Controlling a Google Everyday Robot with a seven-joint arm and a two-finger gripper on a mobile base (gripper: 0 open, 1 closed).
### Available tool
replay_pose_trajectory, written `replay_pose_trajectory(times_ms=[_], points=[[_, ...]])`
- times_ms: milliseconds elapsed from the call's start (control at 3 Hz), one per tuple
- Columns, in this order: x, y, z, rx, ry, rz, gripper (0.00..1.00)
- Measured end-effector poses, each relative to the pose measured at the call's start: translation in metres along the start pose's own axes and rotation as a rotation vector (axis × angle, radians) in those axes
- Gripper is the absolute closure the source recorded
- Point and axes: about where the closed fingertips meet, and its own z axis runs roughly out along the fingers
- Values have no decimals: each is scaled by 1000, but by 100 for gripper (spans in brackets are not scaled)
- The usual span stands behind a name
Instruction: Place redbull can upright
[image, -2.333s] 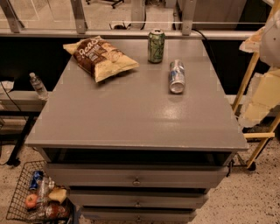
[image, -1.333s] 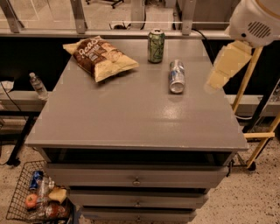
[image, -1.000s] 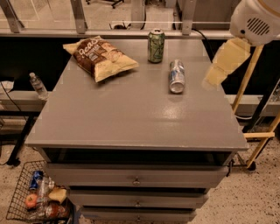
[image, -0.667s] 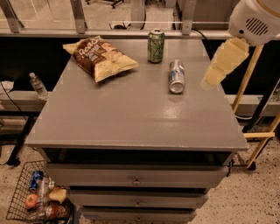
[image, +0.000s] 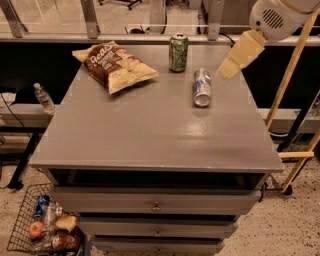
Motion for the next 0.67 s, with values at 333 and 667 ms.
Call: replay_pose_trajectory(times_ms=[333,667], points=[[-10,-24,31,-1,70,167,0],[-15,-38,72,-36,163,372,0]])
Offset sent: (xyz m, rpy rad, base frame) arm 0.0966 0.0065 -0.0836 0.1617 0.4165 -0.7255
